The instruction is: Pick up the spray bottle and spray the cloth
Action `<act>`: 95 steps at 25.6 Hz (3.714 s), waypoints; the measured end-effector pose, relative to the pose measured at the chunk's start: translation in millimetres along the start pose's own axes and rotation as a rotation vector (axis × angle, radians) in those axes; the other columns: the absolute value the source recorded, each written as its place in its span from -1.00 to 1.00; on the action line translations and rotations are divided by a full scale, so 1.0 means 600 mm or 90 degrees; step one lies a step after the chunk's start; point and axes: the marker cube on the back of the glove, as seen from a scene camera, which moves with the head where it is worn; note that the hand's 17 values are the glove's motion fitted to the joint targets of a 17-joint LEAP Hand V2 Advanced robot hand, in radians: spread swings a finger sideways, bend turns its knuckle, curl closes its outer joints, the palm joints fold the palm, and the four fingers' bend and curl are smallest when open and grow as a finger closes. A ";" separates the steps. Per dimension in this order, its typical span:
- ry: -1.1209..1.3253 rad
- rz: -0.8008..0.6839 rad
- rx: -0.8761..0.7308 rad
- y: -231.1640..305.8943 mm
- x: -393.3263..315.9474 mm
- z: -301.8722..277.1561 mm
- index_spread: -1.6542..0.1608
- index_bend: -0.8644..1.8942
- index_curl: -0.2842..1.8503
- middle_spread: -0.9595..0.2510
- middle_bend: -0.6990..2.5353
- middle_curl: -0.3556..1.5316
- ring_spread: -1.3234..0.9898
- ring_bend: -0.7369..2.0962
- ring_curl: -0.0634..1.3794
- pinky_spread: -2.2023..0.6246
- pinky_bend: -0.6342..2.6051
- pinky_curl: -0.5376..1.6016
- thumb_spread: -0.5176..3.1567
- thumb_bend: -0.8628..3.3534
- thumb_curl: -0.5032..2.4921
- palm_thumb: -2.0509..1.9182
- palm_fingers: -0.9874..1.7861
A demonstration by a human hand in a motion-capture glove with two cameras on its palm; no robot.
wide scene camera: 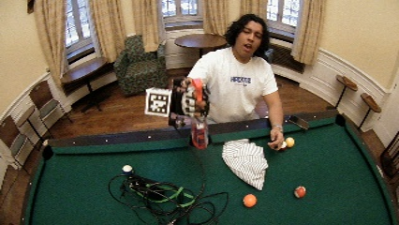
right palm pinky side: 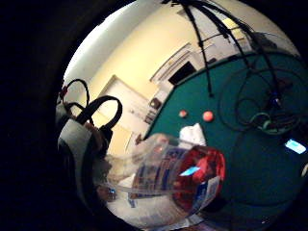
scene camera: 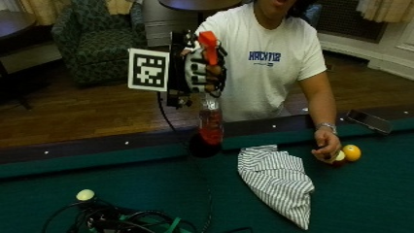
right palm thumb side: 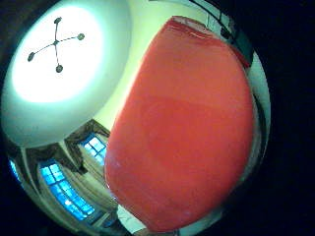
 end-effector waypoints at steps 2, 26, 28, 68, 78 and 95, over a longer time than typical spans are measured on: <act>-0.017 0.011 -0.053 -0.001 -0.036 0.006 0.54 -0.10 -0.31 0.24 -0.22 -0.03 -0.04 0.06 -0.24 0.35 -0.29 -0.11 -0.44 -0.60 -0.21 0.52 0.71; 0.074 0.574 -0.432 0.062 0.140 0.259 0.55 -0.10 -0.21 0.24 -0.20 0.00 -0.04 0.07 -0.22 0.34 -0.28 -0.10 -0.49 -0.60 -0.15 0.52 0.68; 0.090 0.622 -0.465 0.080 0.163 0.271 0.55 -0.10 -0.21 0.24 -0.20 0.01 -0.04 0.07 -0.22 0.34 -0.28 -0.10 -0.49 -0.60 -0.15 0.52 0.68; 0.269 0.908 -0.684 0.253 0.348 0.322 0.53 -0.13 -0.14 0.23 -0.20 0.02 -0.05 0.06 -0.22 0.35 -0.28 -0.10 -0.50 -0.60 -0.11 0.52 0.68; 0.164 0.697 -0.614 0.140 0.222 0.337 0.53 -0.14 -0.13 0.23 -0.21 0.02 -0.05 0.06 -0.22 0.35 -0.28 -0.10 -0.49 -0.60 -0.11 0.51 0.68; -0.050 0.213 -0.431 0.058 -0.006 0.363 0.53 -0.14 -0.12 0.23 -0.21 0.02 -0.04 0.06 -0.21 0.35 -0.29 -0.10 -0.49 -0.60 -0.10 0.51 0.68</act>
